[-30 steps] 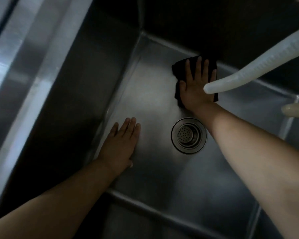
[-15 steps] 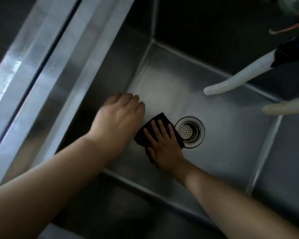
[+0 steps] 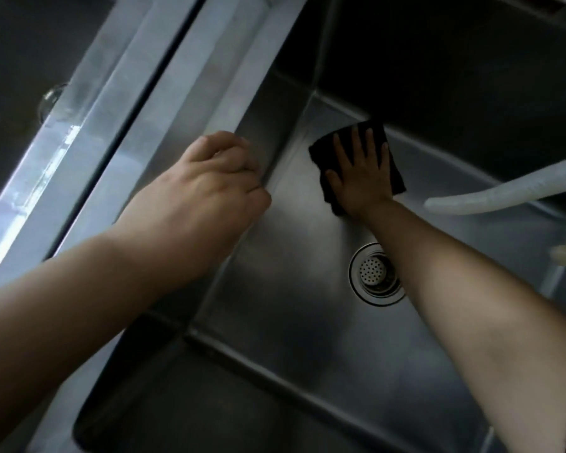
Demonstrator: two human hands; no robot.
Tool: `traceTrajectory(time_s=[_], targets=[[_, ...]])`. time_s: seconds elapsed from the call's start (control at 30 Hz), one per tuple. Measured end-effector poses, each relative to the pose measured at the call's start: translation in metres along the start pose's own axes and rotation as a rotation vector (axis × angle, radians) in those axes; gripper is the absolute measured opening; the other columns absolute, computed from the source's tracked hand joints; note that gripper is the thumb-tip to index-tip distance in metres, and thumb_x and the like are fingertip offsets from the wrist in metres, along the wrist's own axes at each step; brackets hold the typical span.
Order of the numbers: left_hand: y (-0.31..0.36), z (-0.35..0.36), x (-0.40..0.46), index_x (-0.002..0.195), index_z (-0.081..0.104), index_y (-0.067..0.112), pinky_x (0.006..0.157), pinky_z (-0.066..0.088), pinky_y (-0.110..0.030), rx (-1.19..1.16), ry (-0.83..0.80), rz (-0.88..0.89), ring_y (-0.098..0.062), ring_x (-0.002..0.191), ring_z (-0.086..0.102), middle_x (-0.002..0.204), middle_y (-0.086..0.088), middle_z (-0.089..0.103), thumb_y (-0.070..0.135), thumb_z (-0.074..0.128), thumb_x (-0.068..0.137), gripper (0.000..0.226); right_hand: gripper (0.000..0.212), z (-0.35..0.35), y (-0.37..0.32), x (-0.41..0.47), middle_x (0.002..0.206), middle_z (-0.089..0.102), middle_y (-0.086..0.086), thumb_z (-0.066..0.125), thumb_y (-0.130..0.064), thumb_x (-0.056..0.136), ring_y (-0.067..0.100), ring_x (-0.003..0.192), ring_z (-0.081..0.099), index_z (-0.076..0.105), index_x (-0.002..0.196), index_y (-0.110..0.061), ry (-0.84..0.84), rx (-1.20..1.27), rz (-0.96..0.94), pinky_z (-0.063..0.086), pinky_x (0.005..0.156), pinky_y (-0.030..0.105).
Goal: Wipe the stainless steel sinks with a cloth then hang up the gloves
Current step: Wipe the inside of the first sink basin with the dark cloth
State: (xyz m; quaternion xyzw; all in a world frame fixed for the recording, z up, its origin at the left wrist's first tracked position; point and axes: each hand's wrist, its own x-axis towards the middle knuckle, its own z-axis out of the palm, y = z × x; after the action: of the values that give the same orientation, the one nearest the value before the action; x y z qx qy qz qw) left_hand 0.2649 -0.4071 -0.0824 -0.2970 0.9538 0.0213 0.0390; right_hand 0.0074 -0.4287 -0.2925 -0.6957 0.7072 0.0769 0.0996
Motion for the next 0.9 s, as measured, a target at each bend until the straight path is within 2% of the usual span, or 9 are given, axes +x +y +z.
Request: traceTrajectory(time_s=[0.2, 0.4, 0.53, 0.6, 0.73, 0.83, 0.9], targets=[[-0.001, 0.001, 0.001, 0.087, 0.067, 0.019, 0.109, 0.024, -0.035, -0.046, 0.034, 0.036, -0.020, 0.116, 0.054, 0.091, 0.004, 0.068, 0.012, 0.043, 0.080, 0.026, 0.064, -0.002, -0.027, 0.016, 0.159, -0.005, 0.013, 0.024, -0.049, 0.097, 0.033, 0.144, -0.011, 0.000, 0.152, -0.025, -0.004, 0.018, 0.035, -0.013, 0.112, 0.050], [-0.002, -0.001, 0.003, 0.088, 0.069, 0.018, 0.108, 0.026, -0.037, -0.049, 0.076, 0.055, -0.022, 0.118, 0.054, 0.092, 0.002, 0.070, 0.014, 0.050, 0.085, 0.020, 0.064, 0.013, -0.074, -0.050, 0.159, -0.001, 0.014, 0.030, -0.047, 0.097, 0.035, 0.145, -0.008, 0.005, 0.152, -0.024, -0.036, 0.048, -0.161, -0.016, 0.111, 0.049], [0.000, 0.000, 0.001, 0.085, 0.070, 0.018, 0.104, 0.031, -0.038, -0.034, 0.107, 0.070, -0.022, 0.112, 0.057, 0.091, 0.003, 0.070, 0.015, 0.054, 0.083, 0.016, 0.065, 0.029, -0.108, -0.107, 0.159, 0.001, 0.013, 0.031, -0.049, 0.095, 0.036, 0.144, -0.009, 0.007, 0.151, -0.027, -0.082, 0.059, -0.292, -0.017, 0.111, 0.053], [0.002, -0.001, 0.000, 0.085, 0.071, 0.018, 0.102, 0.034, -0.040, -0.045, 0.132, 0.060, -0.024, 0.109, 0.058, 0.092, 0.001, 0.070, 0.013, 0.055, 0.083, 0.017, 0.063, 0.035, -0.123, -0.133, 0.158, 0.008, 0.013, 0.032, -0.048, 0.094, 0.036, 0.145, -0.002, 0.014, 0.151, -0.027, -0.102, 0.067, -0.366, -0.013, 0.112, 0.056], [0.004, -0.001, -0.002, 0.087, 0.072, 0.017, 0.098, 0.039, -0.042, -0.028, 0.157, 0.097, -0.026, 0.107, 0.060, 0.093, -0.001, 0.071, 0.012, 0.056, 0.083, 0.017, 0.058, 0.041, -0.146, -0.181, 0.154, 0.029, 0.007, 0.028, -0.049, 0.090, 0.032, 0.142, 0.022, 0.032, 0.145, -0.032, -0.138, -0.005, -0.500, 0.011, 0.112, 0.057], [0.010, -0.001, -0.003, 0.081, 0.071, 0.015, 0.096, 0.041, -0.040, 0.059, 0.131, 0.195, -0.026, 0.104, 0.061, 0.087, -0.004, 0.071, 0.008, 0.052, 0.083, 0.020, 0.057, 0.047, -0.138, -0.209, 0.154, 0.029, 0.004, 0.036, -0.052, 0.089, 0.030, 0.143, 0.022, 0.033, 0.145, -0.036, -0.161, -0.071, -0.639, 0.007, 0.115, 0.054], [0.015, -0.001, -0.003, 0.078, 0.069, 0.014, 0.093, 0.042, -0.039, 0.113, 0.100, 0.228, -0.026, 0.103, 0.061, 0.084, -0.005, 0.070, 0.006, 0.050, 0.083, 0.022, 0.058, 0.049, -0.119, -0.228, 0.153, 0.031, 0.003, 0.042, -0.053, 0.088, 0.028, 0.142, 0.024, 0.034, 0.144, -0.036, -0.156, -0.091, -0.708, 0.010, 0.113, 0.050]])
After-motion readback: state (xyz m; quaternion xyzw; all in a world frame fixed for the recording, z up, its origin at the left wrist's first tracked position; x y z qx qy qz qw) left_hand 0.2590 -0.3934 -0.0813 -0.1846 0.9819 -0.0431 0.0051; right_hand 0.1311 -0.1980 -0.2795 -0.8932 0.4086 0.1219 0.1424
